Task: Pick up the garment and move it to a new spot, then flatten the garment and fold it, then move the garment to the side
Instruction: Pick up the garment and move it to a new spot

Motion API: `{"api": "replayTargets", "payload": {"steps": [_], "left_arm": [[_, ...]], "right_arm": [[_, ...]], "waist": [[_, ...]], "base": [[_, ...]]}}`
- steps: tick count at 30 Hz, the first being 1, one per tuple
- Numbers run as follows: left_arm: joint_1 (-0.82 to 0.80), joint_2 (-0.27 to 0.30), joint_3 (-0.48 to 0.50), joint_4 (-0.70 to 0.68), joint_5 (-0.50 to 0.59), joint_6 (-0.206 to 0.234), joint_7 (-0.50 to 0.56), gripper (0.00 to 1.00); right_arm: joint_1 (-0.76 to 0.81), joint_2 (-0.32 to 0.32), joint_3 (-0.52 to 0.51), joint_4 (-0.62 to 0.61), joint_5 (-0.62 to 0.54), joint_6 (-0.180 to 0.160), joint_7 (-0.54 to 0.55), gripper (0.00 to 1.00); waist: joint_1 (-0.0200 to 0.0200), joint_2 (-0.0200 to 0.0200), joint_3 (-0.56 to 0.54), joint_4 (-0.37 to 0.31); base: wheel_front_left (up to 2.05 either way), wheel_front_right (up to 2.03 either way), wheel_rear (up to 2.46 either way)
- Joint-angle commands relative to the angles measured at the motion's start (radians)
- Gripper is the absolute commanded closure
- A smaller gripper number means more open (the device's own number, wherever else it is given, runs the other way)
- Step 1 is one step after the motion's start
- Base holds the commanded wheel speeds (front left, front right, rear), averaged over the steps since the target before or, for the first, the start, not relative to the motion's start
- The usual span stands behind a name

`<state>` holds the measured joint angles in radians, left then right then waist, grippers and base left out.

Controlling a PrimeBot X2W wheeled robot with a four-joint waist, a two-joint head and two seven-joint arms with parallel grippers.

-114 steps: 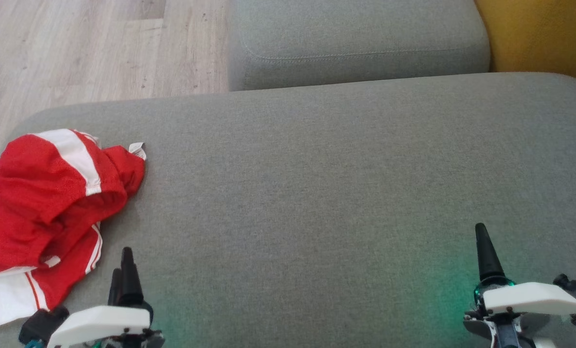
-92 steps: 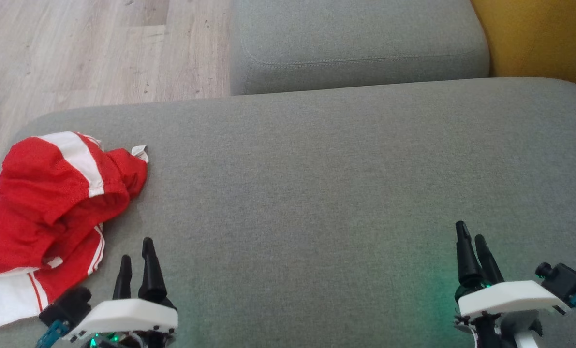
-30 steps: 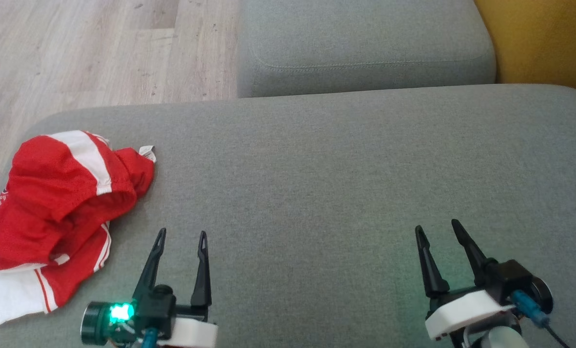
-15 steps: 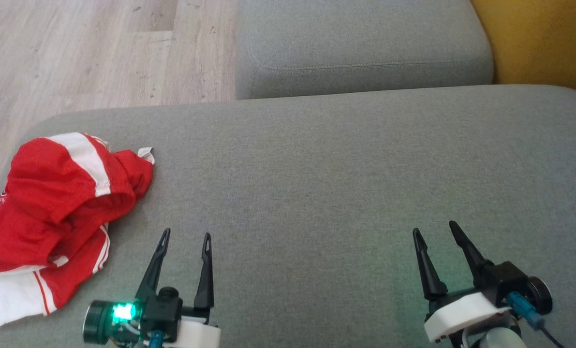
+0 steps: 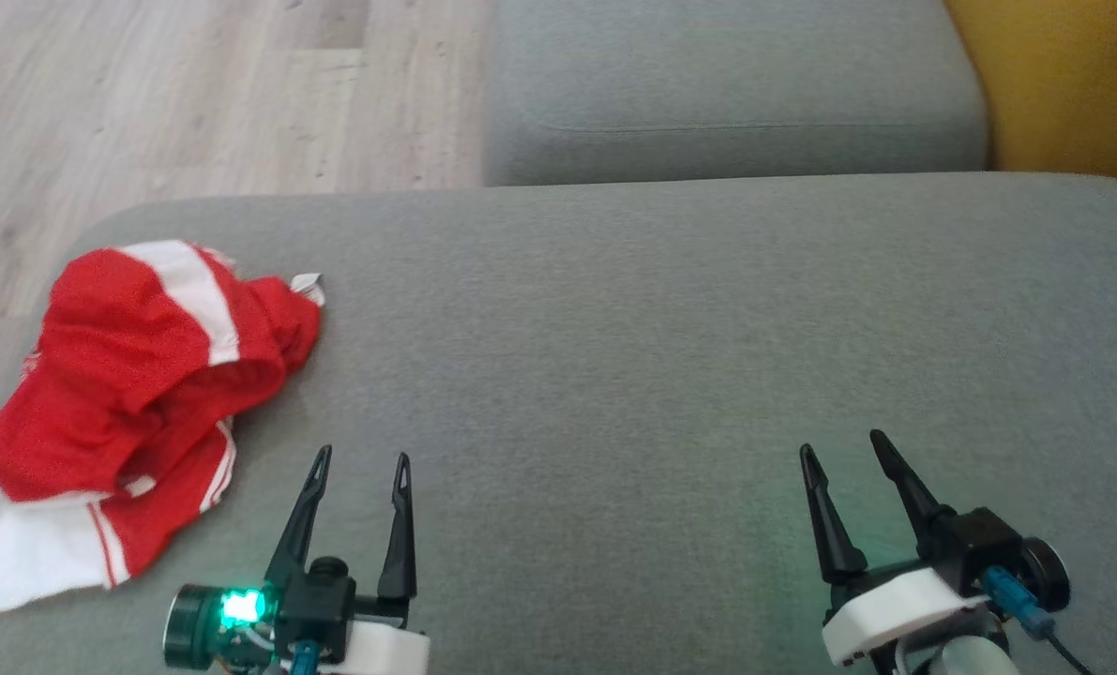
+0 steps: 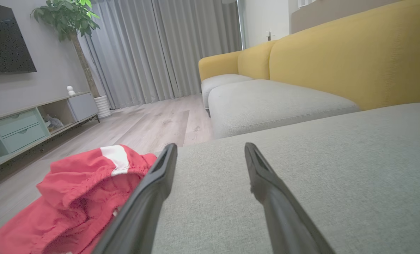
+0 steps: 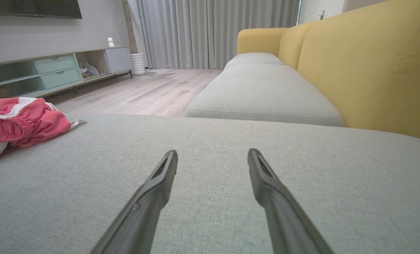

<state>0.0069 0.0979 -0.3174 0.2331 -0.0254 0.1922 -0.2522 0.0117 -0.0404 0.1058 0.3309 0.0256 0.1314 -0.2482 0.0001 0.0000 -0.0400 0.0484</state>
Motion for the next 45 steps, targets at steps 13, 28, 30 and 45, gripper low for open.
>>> {"api": "replayTargets", "payload": {"steps": [13,28,30,45], "left_arm": [[-0.044,-0.016,0.054,-0.031,0.01,0.017,-0.01,0.0],[-0.068,-0.007,0.063,-0.077,0.027,0.04,-0.01,0.0],[-0.1,-0.002,0.075,-0.111,0.031,0.054,-0.01,0.0],[-0.752,0.073,0.142,0.167,-0.02,-0.045,-0.008,0.0]], "right_arm": [[-0.04,-0.01,0.028,-0.03,-0.004,-0.001,-0.014,0.0],[-0.03,-0.01,0.01,-0.039,-0.044,-0.001,-0.014,0.0],[-0.046,-0.012,0.0,-0.049,-0.07,-0.001,-0.014,0.0],[-0.171,-0.243,-0.009,-0.169,-0.103,-0.001,-0.014,0.0]], "waist": [[-0.0001,0.0,0.026,0.234],[-0.0001,0.0,0.095,0.388],[-0.0001,0.0,0.142,0.387],[-0.0001,0.0,0.475,0.339]], "base": [[0.0,0.0,0.0],[0.0,0.0,0.0],[0.0,0.0,0.0],[0.0,0.0,0.0]]}}
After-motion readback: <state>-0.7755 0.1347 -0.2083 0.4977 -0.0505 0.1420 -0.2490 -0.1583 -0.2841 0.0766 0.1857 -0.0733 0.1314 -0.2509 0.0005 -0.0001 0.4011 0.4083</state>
